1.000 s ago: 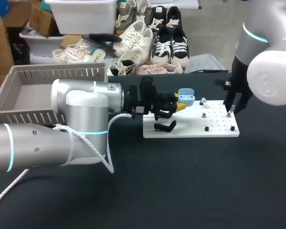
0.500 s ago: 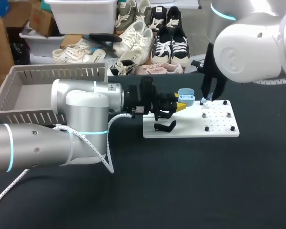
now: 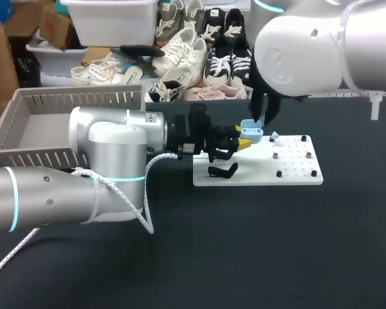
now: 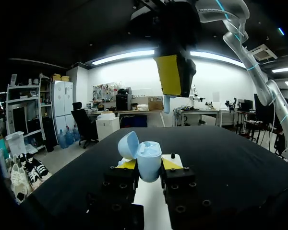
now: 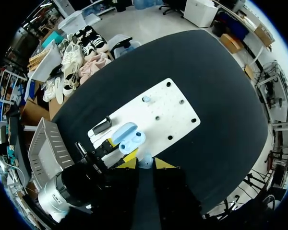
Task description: Pick up each earbud case from the left stands, insert the matching earbuds, close the lid, and place the case in the box.
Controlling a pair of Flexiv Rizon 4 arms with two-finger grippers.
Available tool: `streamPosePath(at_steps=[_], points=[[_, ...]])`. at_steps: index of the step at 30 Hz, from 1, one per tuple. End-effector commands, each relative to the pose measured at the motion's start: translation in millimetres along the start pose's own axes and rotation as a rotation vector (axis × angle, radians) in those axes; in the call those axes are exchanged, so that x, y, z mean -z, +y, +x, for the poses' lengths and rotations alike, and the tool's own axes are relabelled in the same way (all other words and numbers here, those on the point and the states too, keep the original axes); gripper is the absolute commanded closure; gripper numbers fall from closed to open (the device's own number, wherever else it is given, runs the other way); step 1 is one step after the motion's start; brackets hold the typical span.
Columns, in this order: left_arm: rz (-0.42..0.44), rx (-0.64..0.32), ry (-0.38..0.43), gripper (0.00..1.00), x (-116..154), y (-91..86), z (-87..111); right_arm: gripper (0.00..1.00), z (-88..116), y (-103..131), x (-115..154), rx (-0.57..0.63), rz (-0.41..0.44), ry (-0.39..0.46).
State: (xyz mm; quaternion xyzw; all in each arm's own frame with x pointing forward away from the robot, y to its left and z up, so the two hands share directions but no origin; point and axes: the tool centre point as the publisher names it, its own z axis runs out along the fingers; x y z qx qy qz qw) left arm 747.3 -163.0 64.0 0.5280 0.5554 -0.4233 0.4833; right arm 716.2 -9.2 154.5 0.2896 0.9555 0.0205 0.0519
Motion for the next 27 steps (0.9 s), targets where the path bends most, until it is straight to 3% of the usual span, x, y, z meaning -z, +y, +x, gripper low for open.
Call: streamPosePath(at_steps=[1, 14, 27], points=[[-0.004, -0.001, -0.003, 1.0, 0.1, -0.8, 0.5, 1.0, -0.1, 10.5, -6.0, -0.003, 0.011, 0.0], [-0.004, -0.001, -0.003, 1.0, 0.1, -0.8, 0.5, 1.0, -0.4, 21.4, -20.8, 0.002, -0.007, 0.021], [-0.004, -0.001, -0.003, 1.0, 0.1, -0.8, 0.5, 1.0, -5.5, 16.3, -24.8, -0.007, 0.003, 0.024]])
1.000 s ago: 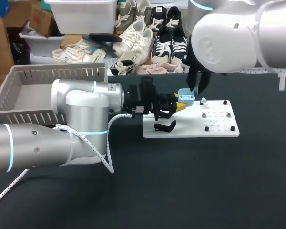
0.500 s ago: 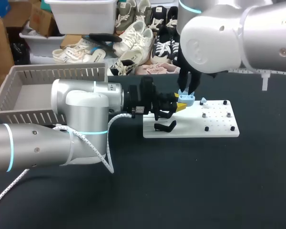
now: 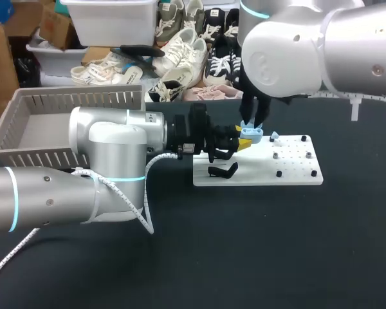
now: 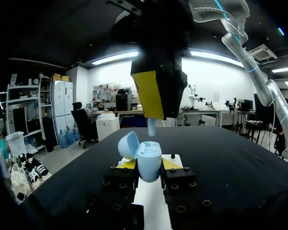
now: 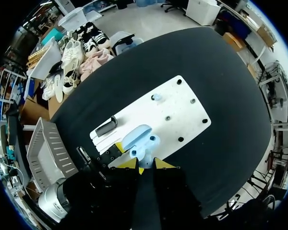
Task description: Pick up each earbud case from the left stands, insert the matching earbuds, close the lid, and place the case in the box.
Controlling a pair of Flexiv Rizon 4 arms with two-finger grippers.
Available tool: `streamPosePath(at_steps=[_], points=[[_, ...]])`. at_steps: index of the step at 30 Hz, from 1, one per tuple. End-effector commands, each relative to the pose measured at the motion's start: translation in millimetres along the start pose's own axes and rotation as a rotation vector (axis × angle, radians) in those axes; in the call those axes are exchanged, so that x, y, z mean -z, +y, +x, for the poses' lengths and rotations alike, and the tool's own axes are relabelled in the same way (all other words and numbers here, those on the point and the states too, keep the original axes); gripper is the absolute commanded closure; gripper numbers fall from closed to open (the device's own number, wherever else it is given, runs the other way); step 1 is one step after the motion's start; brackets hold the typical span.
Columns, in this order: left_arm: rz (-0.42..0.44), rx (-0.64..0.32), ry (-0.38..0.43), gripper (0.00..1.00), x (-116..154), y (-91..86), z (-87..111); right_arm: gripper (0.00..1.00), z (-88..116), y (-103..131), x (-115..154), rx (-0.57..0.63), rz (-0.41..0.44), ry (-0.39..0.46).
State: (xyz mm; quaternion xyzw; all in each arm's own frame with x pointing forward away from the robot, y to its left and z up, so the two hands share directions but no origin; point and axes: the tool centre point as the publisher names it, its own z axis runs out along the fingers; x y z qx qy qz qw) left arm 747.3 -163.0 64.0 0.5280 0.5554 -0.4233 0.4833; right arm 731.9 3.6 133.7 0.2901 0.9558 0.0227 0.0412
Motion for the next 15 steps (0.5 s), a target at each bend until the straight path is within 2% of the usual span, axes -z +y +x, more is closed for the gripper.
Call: streamPosePath(at_steps=[1, 15], points=[[-0.004, -0.001, -0.003, 1.0, 0.1, -0.8, 0.5, 1.0, -2.3, -2.2, -3.5, -0.008, 0.002, 0.004], [-0.004, -0.001, -0.003, 1.0, 0.1, -0.8, 0.5, 1.0, -5.9, -2.1, -13.3, -0.014, 0.009, 0.028]])
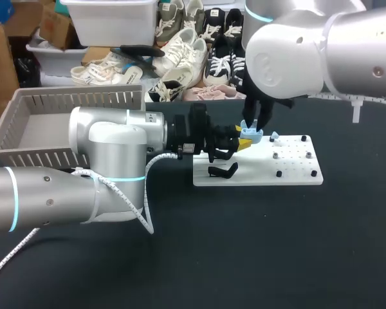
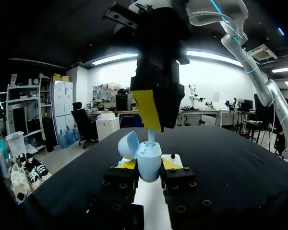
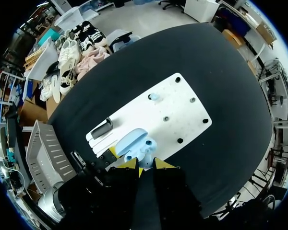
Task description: Pick up each earbud case from the left stands, insert the matching earbuds, close the lid, and place the case in the box.
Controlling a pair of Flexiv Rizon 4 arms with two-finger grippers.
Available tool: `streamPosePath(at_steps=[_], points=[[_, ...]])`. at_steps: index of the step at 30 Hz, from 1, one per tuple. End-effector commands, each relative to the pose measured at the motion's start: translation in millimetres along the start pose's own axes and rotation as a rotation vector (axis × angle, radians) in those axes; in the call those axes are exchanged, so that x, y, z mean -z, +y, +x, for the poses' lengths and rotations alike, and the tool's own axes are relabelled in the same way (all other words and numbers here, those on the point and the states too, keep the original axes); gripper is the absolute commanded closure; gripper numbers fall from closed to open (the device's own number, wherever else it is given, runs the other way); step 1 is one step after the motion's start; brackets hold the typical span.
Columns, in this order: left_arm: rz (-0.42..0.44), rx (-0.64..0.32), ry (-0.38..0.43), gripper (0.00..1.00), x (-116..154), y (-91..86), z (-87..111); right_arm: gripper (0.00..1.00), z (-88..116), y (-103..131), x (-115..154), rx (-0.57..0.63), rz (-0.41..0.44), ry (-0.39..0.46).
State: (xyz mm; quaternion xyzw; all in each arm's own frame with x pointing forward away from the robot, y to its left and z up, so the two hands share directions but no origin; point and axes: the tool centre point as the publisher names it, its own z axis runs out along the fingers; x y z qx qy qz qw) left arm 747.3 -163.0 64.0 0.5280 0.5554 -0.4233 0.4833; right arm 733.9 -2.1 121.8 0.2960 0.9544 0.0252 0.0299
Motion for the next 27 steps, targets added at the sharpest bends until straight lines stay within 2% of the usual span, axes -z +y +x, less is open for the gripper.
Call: streamPosePath(at_steps=[1, 27], points=[[-0.004, -0.001, -0.003, 1.0, 0.1, -0.8, 0.5, 1.0, -2.0, 2.3, -1.8, -0.001, 0.007, 0.007], [-0.004, -0.001, -0.003, 1.0, 0.1, -0.8, 0.5, 1.0, -4.1, 2.4, 1.0, -0.005, 0.007, 0.005]])
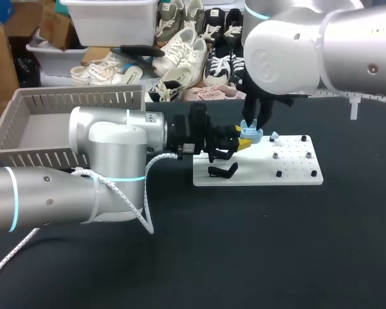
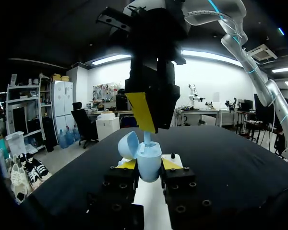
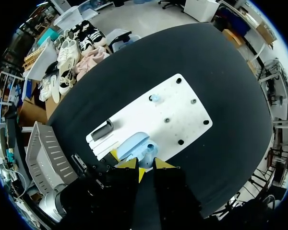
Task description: Pick up each earbud case from the left stands, insert the matching earbuds, close the lid, and place the case in the box.
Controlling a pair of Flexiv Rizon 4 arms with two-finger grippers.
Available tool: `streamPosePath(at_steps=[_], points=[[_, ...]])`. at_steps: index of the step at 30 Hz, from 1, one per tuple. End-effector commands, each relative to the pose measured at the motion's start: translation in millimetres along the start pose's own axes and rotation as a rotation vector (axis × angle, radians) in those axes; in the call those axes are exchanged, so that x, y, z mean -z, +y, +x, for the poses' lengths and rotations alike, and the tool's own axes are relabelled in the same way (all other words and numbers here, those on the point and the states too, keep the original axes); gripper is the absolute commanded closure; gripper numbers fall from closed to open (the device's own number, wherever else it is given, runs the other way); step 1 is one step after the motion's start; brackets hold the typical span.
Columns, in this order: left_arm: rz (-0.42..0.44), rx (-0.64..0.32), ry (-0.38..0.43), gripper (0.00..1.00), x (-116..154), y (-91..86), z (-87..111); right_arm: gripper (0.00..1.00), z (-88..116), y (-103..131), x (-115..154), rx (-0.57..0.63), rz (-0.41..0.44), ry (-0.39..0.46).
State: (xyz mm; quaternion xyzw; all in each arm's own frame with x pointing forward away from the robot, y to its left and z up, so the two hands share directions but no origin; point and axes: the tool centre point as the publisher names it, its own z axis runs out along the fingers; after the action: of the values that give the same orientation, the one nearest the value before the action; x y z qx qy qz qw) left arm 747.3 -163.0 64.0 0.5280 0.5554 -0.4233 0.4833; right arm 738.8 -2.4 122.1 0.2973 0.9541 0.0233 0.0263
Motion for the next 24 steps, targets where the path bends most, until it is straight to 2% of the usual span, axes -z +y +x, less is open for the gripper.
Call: streamPosePath(at_steps=[1, 24], points=[[-0.004, -0.001, -0.003, 1.0, 0.1, -0.8, 0.5, 1.0, -0.1, 0.2, 1.1, -0.002, 0.002, -0.001], [-0.004, -0.001, -0.003, 1.0, 0.1, -0.8, 0.5, 1.0, -8.0, -3.3, 0.8, -0.019, 0.003, 0.001]])
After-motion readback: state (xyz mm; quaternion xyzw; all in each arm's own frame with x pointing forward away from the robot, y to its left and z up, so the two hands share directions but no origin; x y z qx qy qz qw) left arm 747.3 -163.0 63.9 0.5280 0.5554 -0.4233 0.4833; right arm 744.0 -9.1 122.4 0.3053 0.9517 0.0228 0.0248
